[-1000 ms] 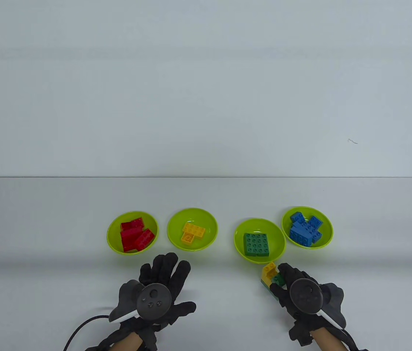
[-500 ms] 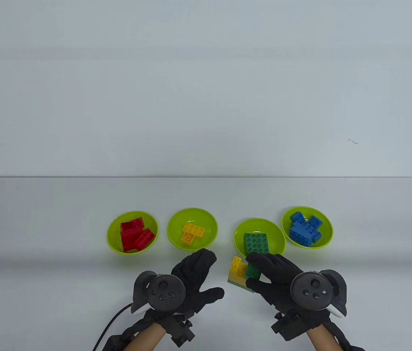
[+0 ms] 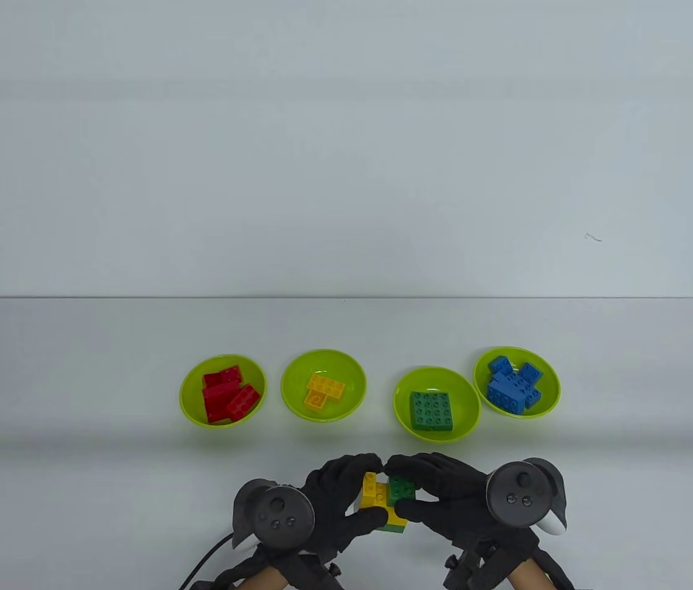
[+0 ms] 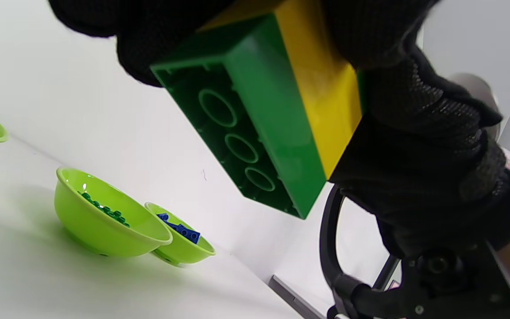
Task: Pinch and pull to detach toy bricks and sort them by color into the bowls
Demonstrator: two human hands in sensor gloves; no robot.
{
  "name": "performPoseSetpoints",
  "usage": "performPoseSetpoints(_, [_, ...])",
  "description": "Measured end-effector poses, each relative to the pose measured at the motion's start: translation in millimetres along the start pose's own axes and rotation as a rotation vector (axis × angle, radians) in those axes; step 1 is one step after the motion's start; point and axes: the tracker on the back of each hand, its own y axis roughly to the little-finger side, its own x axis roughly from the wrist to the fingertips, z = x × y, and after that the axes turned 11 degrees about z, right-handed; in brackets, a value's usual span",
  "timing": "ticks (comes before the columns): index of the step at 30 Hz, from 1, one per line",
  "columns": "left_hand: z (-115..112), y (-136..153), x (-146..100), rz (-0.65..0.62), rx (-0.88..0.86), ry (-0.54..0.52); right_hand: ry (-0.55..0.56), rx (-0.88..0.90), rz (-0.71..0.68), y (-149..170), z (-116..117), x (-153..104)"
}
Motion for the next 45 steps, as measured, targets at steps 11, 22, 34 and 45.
performPoseSetpoints(11, [7, 0, -2, 0.018, -0.102, -0.063, 0.079, 0.049, 0.012, 5, 7, -4])
performPoseSetpoints(22, [10, -2, -3, 0.011, -0.081, -0.085, 0.2, -0.051, -0.022, -8, 13, -8])
performPoseSetpoints(34, [7, 12, -2, 0.095, -0.221, -0.089, 0.292, -0.148, -0.051, -20, 9, -10])
performPoseSetpoints(45, [13, 27, -2, 0.139, -0.192, -0.133, 0.389, -0.227, 0.256, 34, -30, 26])
